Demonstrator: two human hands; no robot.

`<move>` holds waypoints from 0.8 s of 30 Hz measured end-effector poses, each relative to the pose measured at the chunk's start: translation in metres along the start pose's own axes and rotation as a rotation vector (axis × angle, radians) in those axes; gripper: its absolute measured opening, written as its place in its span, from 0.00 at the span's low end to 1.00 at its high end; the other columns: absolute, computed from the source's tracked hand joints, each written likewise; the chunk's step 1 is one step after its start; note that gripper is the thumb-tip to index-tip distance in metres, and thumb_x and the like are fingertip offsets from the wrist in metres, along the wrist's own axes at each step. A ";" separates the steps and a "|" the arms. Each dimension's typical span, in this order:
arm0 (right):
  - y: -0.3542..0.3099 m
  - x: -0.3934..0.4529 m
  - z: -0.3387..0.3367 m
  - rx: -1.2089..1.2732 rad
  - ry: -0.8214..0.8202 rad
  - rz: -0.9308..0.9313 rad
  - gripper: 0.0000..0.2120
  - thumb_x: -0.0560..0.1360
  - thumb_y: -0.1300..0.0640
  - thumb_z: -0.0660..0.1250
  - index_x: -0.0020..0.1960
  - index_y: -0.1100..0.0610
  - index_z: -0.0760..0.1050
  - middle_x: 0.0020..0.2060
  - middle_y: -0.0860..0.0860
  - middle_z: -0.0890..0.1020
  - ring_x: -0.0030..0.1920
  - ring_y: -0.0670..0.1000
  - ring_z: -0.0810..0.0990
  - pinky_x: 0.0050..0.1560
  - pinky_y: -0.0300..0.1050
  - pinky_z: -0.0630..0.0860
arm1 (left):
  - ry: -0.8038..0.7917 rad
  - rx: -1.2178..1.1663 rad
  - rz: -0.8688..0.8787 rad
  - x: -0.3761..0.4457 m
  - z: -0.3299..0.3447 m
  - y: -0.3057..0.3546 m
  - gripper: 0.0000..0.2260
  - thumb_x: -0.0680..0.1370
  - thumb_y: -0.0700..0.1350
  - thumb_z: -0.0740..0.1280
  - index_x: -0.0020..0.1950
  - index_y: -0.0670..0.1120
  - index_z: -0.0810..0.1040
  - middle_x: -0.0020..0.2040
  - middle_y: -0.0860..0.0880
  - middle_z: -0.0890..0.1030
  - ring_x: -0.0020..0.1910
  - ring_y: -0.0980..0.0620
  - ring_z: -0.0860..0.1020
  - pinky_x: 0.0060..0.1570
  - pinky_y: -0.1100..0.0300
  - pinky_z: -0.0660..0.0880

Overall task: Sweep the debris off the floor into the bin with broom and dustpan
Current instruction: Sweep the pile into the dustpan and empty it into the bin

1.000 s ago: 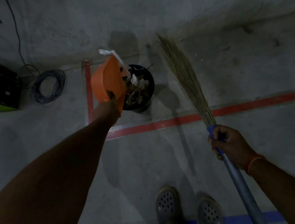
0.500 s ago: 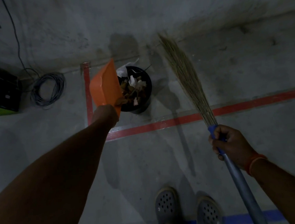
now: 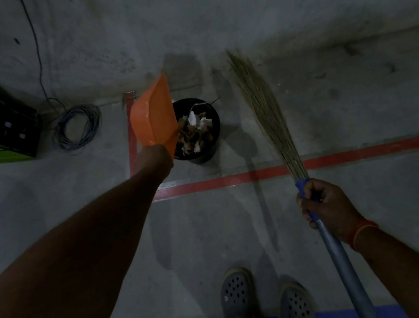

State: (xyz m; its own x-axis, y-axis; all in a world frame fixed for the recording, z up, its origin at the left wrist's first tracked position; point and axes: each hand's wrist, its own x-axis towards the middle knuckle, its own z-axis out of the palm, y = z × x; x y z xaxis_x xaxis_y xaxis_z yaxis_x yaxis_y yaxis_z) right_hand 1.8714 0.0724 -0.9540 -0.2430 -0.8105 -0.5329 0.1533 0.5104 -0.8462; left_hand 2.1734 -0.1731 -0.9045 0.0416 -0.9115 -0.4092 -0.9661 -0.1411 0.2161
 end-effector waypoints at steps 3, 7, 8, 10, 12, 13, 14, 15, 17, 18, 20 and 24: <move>-0.001 -0.002 0.002 -0.020 0.000 -0.006 0.13 0.74 0.77 0.61 0.40 0.62 0.66 0.35 0.61 0.73 0.26 0.56 0.72 0.26 0.45 0.72 | 0.035 -0.004 -0.004 -0.005 -0.001 -0.002 0.07 0.77 0.39 0.66 0.51 0.41 0.83 0.45 0.43 0.83 0.37 0.45 0.82 0.34 0.54 0.80; -0.002 -0.005 0.001 -0.027 -0.014 0.001 0.13 0.74 0.78 0.61 0.39 0.62 0.66 0.34 0.60 0.73 0.26 0.56 0.72 0.27 0.46 0.72 | 0.096 -0.001 0.043 -0.009 0.004 -0.005 0.07 0.81 0.39 0.63 0.51 0.41 0.81 0.43 0.47 0.80 0.31 0.56 0.74 0.25 0.66 0.64; -0.001 -0.005 0.000 -0.030 -0.016 0.004 0.13 0.74 0.78 0.61 0.39 0.62 0.66 0.33 0.59 0.74 0.26 0.56 0.72 0.27 0.46 0.72 | 0.095 -0.004 0.045 -0.011 0.003 -0.006 0.08 0.81 0.39 0.63 0.51 0.42 0.81 0.42 0.48 0.79 0.31 0.56 0.74 0.25 0.67 0.64; 0.000 -0.004 -0.001 -0.043 -0.014 0.012 0.13 0.74 0.77 0.62 0.39 0.62 0.66 0.32 0.56 0.75 0.27 0.56 0.72 0.28 0.47 0.72 | 0.085 0.011 0.034 -0.009 0.002 -0.009 0.08 0.82 0.40 0.63 0.49 0.43 0.81 0.40 0.49 0.77 0.32 0.55 0.74 0.26 0.67 0.66; 0.000 -0.003 -0.002 -0.063 -0.012 0.021 0.13 0.74 0.77 0.62 0.39 0.61 0.66 0.31 0.56 0.75 0.27 0.56 0.72 0.28 0.46 0.72 | 0.065 0.019 0.028 -0.010 0.000 -0.011 0.09 0.82 0.40 0.62 0.46 0.43 0.81 0.43 0.48 0.79 0.35 0.54 0.76 0.28 0.69 0.72; -0.001 -0.002 -0.003 -0.076 -0.014 0.026 0.13 0.74 0.76 0.62 0.38 0.61 0.66 0.31 0.56 0.75 0.28 0.56 0.72 0.29 0.47 0.72 | 0.044 0.017 0.030 -0.009 0.000 -0.012 0.09 0.81 0.39 0.62 0.48 0.42 0.82 0.45 0.47 0.80 0.34 0.55 0.75 0.26 0.71 0.71; -0.003 -0.001 -0.003 -0.094 -0.017 0.031 0.13 0.74 0.76 0.63 0.38 0.61 0.66 0.31 0.56 0.74 0.28 0.56 0.72 0.29 0.47 0.72 | 0.023 -0.011 0.017 -0.010 0.000 -0.013 0.09 0.81 0.38 0.63 0.51 0.42 0.83 0.47 0.47 0.81 0.32 0.58 0.73 0.22 0.71 0.68; -0.006 0.001 -0.004 -0.118 -0.020 0.035 0.14 0.74 0.76 0.63 0.38 0.60 0.67 0.31 0.56 0.74 0.28 0.56 0.72 0.29 0.47 0.73 | 0.008 -0.011 0.018 -0.011 0.000 -0.014 0.10 0.80 0.36 0.63 0.52 0.43 0.84 0.49 0.47 0.82 0.32 0.59 0.72 0.20 0.70 0.66; -0.015 0.009 -0.005 -0.177 -0.028 0.041 0.14 0.74 0.76 0.63 0.38 0.60 0.67 0.31 0.56 0.74 0.29 0.57 0.73 0.29 0.48 0.73 | 0.006 -0.058 0.018 -0.013 -0.001 -0.017 0.10 0.79 0.36 0.64 0.51 0.43 0.85 0.49 0.47 0.83 0.31 0.60 0.72 0.22 0.70 0.65; -0.022 0.015 -0.006 -0.210 -0.033 0.043 0.14 0.74 0.75 0.63 0.38 0.59 0.67 0.31 0.56 0.74 0.29 0.57 0.73 0.29 0.48 0.73 | 0.018 -0.088 0.020 -0.013 -0.002 -0.017 0.10 0.79 0.36 0.64 0.50 0.44 0.85 0.50 0.47 0.84 0.32 0.60 0.72 0.24 0.70 0.64; -0.039 0.029 -0.007 -0.297 -0.044 0.042 0.13 0.75 0.74 0.63 0.38 0.59 0.68 0.31 0.57 0.74 0.28 0.56 0.74 0.29 0.47 0.73 | 0.024 -0.145 0.000 -0.013 -0.005 -0.016 0.11 0.79 0.37 0.64 0.48 0.45 0.86 0.51 0.48 0.84 0.33 0.61 0.72 0.27 0.69 0.65; -0.088 0.072 0.001 -0.487 -0.088 0.018 0.13 0.73 0.74 0.64 0.37 0.58 0.69 0.27 0.58 0.72 0.25 0.53 0.74 0.27 0.45 0.72 | 0.010 -0.311 -0.040 -0.009 -0.008 -0.023 0.17 0.78 0.34 0.63 0.39 0.51 0.85 0.49 0.47 0.85 0.36 0.51 0.80 0.34 0.56 0.78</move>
State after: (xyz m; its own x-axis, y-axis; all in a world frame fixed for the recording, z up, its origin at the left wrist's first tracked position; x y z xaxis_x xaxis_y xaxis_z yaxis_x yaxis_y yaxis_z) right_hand 1.8410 -0.0313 -0.9184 -0.1591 -0.8111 -0.5629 -0.3137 0.5821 -0.7501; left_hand 2.1970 -0.1643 -0.8986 0.0819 -0.9063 -0.4146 -0.8395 -0.2869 0.4614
